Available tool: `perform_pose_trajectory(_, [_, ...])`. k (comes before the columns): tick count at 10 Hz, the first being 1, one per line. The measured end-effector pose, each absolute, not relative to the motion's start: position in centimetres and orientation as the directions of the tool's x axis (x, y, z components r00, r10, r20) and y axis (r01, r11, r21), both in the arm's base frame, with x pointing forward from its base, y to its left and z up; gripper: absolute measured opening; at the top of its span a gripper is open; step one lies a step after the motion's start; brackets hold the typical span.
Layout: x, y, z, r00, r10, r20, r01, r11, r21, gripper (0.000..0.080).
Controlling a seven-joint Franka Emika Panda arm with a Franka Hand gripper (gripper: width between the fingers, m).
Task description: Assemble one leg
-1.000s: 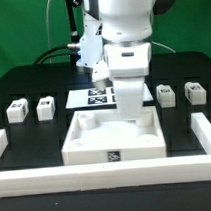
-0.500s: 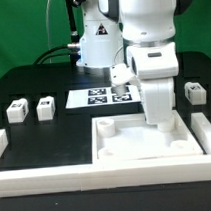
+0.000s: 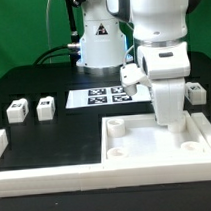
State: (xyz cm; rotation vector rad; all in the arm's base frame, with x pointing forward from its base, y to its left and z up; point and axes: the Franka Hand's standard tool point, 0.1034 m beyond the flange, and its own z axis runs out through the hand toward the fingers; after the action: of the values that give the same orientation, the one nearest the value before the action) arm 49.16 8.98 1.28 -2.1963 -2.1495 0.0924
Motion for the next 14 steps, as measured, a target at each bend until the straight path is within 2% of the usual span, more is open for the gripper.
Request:
perform_pose_trajectory(2, [49.0, 9.0, 1.2, 0.021, 1.0, 0.004, 0.996, -0.021, -0.092, 0.007])
perform_pose_trajectory(4, [49.0, 9.0, 1.2, 0.021, 1.0, 0.004, 0.996, -0.021, -0.092, 0.0444])
perform_pose_trajectory(5, [49.0, 9.0, 1.2, 0.021, 1.0, 0.004, 0.996, -0.021, -0.092, 0.057])
perform_pose_trajectory(6, [49.0, 9.0, 1.3, 0.024, 1.0, 0.003, 0.996, -0.023, -0.09, 0.057])
perform_pose_trajectory(7, [48.9, 8.9, 1.7, 0.032, 0.999, 0.001, 0.996, -0.032, -0.087, 0.0635])
perform_pose_trajectory(8, [48.9, 8.8, 2.1, 0.047, 0.999, -0.001, 0.996, -0.047, -0.081, 0.0645])
perform_pose_trajectory(11, [48.4, 8.7, 3.8, 0.071, 0.997, -0.009, 0.995, -0.072, -0.063, 0.0648])
perform_pose_trajectory(14, [46.5, 7.5, 5.0, 0.141, 0.99, -0.013, 0.989, -0.142, -0.045, 0.0648])
